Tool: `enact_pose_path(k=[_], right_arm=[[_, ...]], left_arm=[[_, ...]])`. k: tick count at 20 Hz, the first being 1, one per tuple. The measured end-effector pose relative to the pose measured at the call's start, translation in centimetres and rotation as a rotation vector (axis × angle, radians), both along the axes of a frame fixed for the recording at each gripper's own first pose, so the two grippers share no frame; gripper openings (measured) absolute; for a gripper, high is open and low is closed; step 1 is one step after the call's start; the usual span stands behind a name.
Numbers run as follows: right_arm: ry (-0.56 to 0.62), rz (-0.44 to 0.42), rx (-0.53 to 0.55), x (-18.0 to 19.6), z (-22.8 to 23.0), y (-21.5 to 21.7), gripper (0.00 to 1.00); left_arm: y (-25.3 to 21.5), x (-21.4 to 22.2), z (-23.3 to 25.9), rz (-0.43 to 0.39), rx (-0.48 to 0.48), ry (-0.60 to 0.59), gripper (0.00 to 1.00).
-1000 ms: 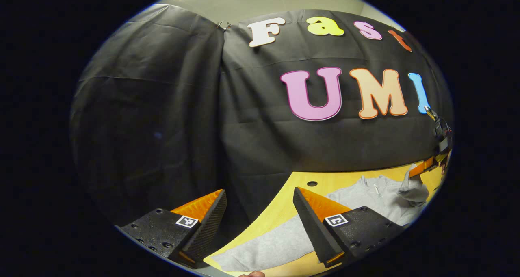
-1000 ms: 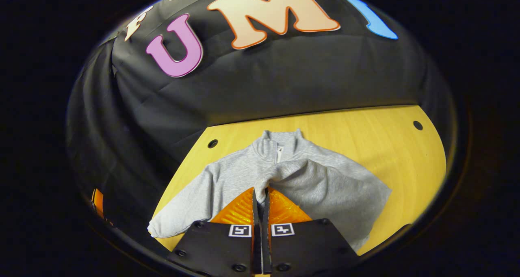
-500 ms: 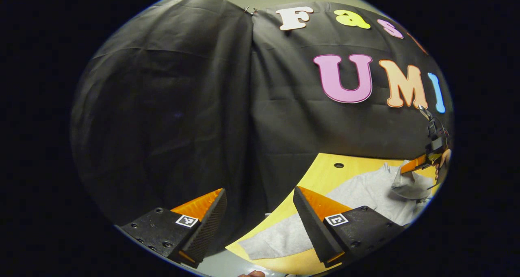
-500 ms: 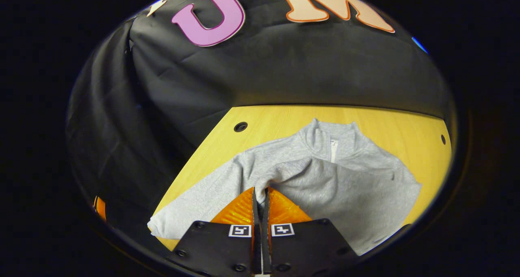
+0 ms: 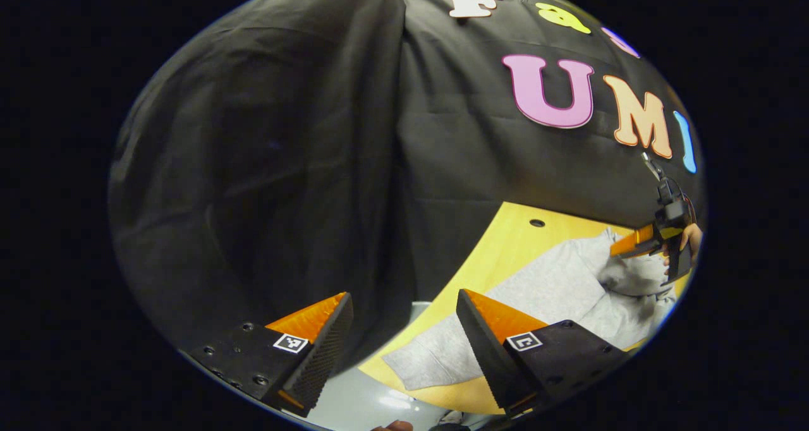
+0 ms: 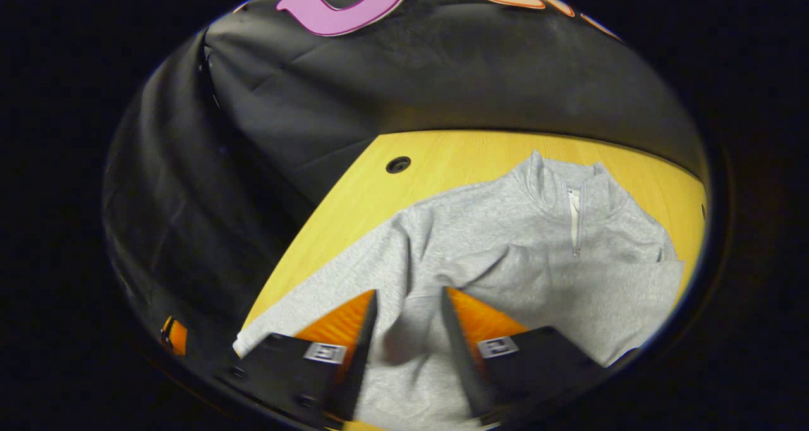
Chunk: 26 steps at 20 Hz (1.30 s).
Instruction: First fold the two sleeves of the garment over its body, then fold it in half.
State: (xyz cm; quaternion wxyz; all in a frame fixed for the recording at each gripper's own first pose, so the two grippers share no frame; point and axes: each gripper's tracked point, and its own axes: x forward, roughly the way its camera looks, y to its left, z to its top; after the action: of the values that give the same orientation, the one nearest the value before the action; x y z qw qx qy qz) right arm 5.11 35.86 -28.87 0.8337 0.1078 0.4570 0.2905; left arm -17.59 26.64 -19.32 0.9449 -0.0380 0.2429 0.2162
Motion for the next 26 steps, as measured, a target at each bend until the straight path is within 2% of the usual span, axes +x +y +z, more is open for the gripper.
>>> enact_pose_path(k=[1, 3, 8, 9, 11, 12, 14, 16, 17, 18, 19, 21, 23, 24, 25, 26], right_arm=[[-0.024, -0.017, 0.015, 0.7, 1.5, -0.3, 1.00], [-0.059, -0.054, 0.045, 1.4, 3.4, -0.9, 0.95], [-0.104, -0.152, 0.077, 3.2, 6.3, -4.5, 0.98], [-0.108, -0.166, 0.073, 3.3, 6.5, -5.6, 0.95], [-0.111, -0.180, 0.049, 3.4, 6.6, -7.6, 0.98], [-0.117, -0.186, 0.033, 3.2, 6.7, -8.7, 0.98], [-0.124, -0.196, 0.010, 2.9, 6.7, -10.7, 0.98], [-0.114, -0.203, 0.002, 2.3, 6.7, -12.4, 0.98], [-0.117, -0.207, -0.003, 2.1, 6.7, -13.3, 0.95], [-0.122, -0.211, -0.008, 1.9, 6.8, -14.1, 0.98], [-0.124, -0.210, -0.005, 1.6, 6.7, -14.6, 0.95], [-0.121, -0.214, -0.003, 1.0, 6.8, -16.0, 0.98], [-0.120, -0.223, 0.000, 0.6, 6.7, -17.4, 0.98], [-0.119, -0.225, 0.004, 0.2, 6.7, -18.0, 0.96], [-0.116, -0.230, 0.003, 0.0, 6.5, -18.8, 0.98], [-0.110, -0.232, 0.001, -0.4, 6.3, -19.6, 0.98]], left_arm=[[-0.4, 0.1, -1.3, -0.008, -0.034, 0.025, 0.98], [-0.9, -0.1, -4.1, -0.020, -0.078, 0.077, 0.98], [-0.8, -1.2, -11.5, -0.039, -0.154, 0.232, 0.98], [-0.8, -1.5, -12.3, -0.029, -0.174, 0.264, 0.98], [-1.2, -1.8, -13.9, -0.005, -0.217, 0.315, 0.99], [-1.0, -2.1, -14.4, 0.015, -0.221, 0.345, 0.98], [-0.8, -1.8, -14.7, -0.010, -0.178, 0.371, 0.98], [-1.3, -1.4, -14.6, -0.033, -0.171, 0.391, 0.91], [-1.4, -1.4, -14.6, -0.029, -0.178, 0.401, 0.84], [-1.8, -1.2, -14.6, -0.023, -0.180, 0.393, 0.80], [-2.4, -1.0, -14.7, -0.024, -0.182, 0.391, 0.72], [-3.2, -0.5, -14.9, -0.050, -0.162, 0.375, 0.54], [-4.1, 0.1, -14.8, -0.086, -0.143, 0.373, 0.28], [-4.2, 0.2, -15.1, -0.090, -0.123, 0.399, 0.15], [-4.3, 0.2, -15.0, -0.097, -0.113, 0.435, 0.02], [-4.9, 0.5, -14.8, -0.109, -0.128, 0.457, 0.01]])
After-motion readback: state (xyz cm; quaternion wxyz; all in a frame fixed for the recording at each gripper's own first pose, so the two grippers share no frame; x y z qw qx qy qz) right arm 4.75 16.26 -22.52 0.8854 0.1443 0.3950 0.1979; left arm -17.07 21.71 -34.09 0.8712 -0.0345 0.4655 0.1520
